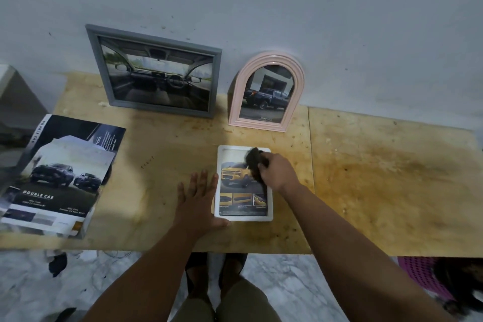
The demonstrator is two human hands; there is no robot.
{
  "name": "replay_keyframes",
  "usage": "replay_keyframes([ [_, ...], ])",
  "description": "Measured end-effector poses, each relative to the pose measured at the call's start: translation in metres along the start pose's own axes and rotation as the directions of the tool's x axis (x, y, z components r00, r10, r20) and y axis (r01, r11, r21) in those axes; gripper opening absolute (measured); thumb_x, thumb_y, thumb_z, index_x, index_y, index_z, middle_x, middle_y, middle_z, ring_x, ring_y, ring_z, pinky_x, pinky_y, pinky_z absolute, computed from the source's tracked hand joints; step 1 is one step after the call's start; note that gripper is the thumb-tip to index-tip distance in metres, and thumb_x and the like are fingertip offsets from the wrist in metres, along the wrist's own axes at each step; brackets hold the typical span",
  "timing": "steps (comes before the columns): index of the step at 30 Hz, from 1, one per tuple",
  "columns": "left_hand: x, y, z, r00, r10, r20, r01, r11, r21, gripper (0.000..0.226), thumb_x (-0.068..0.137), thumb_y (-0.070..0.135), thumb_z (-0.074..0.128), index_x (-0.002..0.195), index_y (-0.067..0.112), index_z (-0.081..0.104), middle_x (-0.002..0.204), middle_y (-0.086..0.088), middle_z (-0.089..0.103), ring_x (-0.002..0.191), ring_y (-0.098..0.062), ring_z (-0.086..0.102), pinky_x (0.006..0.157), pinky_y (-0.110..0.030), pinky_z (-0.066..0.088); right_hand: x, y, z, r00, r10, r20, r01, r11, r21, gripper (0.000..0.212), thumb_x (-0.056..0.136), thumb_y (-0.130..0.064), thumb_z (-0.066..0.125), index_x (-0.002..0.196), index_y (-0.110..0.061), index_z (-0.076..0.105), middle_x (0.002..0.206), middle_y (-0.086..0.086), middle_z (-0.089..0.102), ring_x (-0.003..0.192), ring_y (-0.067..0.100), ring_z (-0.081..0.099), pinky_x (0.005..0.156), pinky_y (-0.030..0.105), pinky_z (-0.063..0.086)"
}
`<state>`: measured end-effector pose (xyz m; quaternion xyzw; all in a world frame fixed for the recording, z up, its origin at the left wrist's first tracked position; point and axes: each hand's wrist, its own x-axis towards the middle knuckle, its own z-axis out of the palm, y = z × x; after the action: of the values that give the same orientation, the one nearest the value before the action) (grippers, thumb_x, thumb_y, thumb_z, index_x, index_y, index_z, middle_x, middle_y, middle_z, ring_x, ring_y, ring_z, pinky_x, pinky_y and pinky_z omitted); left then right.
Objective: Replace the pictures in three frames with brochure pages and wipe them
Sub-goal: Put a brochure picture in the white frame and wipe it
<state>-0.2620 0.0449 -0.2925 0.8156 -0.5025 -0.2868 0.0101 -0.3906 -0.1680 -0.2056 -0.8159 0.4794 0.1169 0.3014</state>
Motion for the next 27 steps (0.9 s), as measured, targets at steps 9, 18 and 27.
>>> replay_keyframes([
  [9, 0.005, -0.001, 0.005, 0.999, -0.024, 0.021, 0.023, 0.998, 0.051, 0.140, 0.057, 0.099, 0.045, 0.149, 0.030, -0.036, 0.159, -0.004, -0.037, 0.148, -0.031, -0.032, 0.116, -0.062, -0.015, 0.007, -0.034, 0.047, 0.987, -0.088, 0.134, 0.116, 0.969, -0.218, 0.038, 0.100, -0.021, 0.054, 0.137, -0.014, 0.057, 0.134, 0.014, 0.047, 0.104, 0.040, 0.064, 0.087, 0.044, 0.055],
  [18, -0.001, 0.003, -0.003, 0.999, -0.023, 0.025, 0.022, 0.999, 0.033, 0.138, 0.060, 0.095, 0.048, 0.152, 0.030, -0.032, 0.162, -0.005, -0.032, 0.150, -0.032, -0.027, 0.119, -0.062, -0.010, -0.014, -0.036, 0.026, 0.924, -0.059, 0.377, 0.118, 0.984, -0.135, 0.027, 0.091, -0.011, 0.059, 0.114, -0.008, 0.074, 0.106, 0.013, 0.073, 0.095, 0.030, 0.066, 0.078, 0.035, 0.056],
  [27, 0.003, 0.004, -0.002, 0.999, -0.019, 0.042, 0.017, 0.999, 0.035, 0.139, 0.060, 0.097, 0.047, 0.152, 0.028, -0.032, 0.157, -0.005, -0.039, 0.149, -0.032, -0.029, 0.118, -0.063, -0.012, 0.030, -0.044, 0.026, 0.996, -0.004, 0.091, 0.026, 0.970, -0.243, 0.034, 0.093, -0.022, 0.059, 0.125, -0.015, 0.065, 0.129, 0.015, 0.058, 0.104, 0.036, 0.067, 0.079, 0.040, 0.054],
])
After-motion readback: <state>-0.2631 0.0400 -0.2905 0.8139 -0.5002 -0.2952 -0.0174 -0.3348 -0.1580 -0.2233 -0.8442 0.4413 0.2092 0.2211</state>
